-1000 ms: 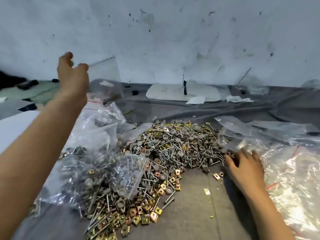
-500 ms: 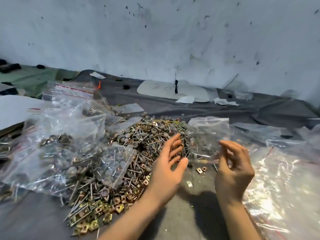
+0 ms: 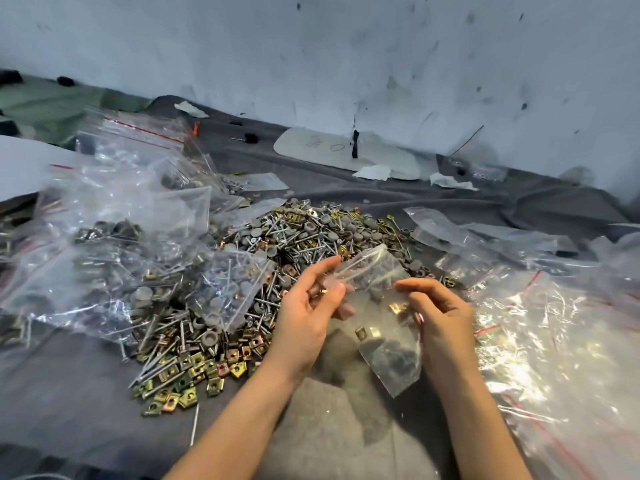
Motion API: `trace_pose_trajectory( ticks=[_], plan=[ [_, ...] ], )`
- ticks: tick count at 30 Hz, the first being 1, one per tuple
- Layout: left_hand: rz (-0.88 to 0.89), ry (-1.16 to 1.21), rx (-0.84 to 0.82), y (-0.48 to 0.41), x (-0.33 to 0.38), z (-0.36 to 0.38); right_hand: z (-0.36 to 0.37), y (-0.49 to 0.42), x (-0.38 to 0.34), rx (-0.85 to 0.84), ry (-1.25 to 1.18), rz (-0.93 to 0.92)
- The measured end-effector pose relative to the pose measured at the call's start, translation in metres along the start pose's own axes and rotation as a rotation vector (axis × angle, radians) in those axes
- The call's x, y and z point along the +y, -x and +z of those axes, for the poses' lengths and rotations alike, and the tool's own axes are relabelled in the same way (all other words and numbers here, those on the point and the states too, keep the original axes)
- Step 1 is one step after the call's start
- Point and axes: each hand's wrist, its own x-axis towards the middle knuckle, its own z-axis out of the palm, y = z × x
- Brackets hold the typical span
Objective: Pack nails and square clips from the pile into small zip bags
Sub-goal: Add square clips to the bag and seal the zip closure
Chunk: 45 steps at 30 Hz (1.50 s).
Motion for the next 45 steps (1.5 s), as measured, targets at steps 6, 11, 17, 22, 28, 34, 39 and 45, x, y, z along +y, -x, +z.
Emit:
trace_pose_trajectory(
  ticks=[6, 11, 17, 22, 28, 34, 39, 45],
  plan=[
    [-0.053, -0.063, -0.051, -0.002, 0.001, -0.002, 0.001, 0.000, 0.003, -0.044, 0.055, 0.135],
    [-0.053, -0.043, -0.115, 0.000, 0.005, -0.003, 0.002, 0.001, 0.002, -0.068, 0.092, 0.205],
    [-0.003, -0.405, -0.221, 0.003, 0.002, -0.016, -0.004, -0.003, 0.001, 0.009, 0.087, 0.272],
    [0.149, -0.450, -0.241, 0.008, 0.003, -0.031, -0.010, -0.011, 0.017, 0.060, 0.849, -0.113],
    [0.169, -0.353, -0.134, 0.009, 0.001, -0.032, 0.000, -0.018, 0.035, -0.101, 1.229, -0.186],
    [0.251, -0.546, -0.124, 0.009, -0.002, -0.029, 0.006, -0.014, 0.037, -0.090, 1.145, -0.296],
    [0.358, -0.618, -0.106, 0.011, -0.009, -0.028, 0.004, -0.001, 0.006, 0.188, 0.416, -0.247],
    [0.426, -0.637, -0.176, 0.010, -0.009, -0.025, 0.026, 0.023, -0.055, -0.145, 0.280, -0.436]
  ],
)
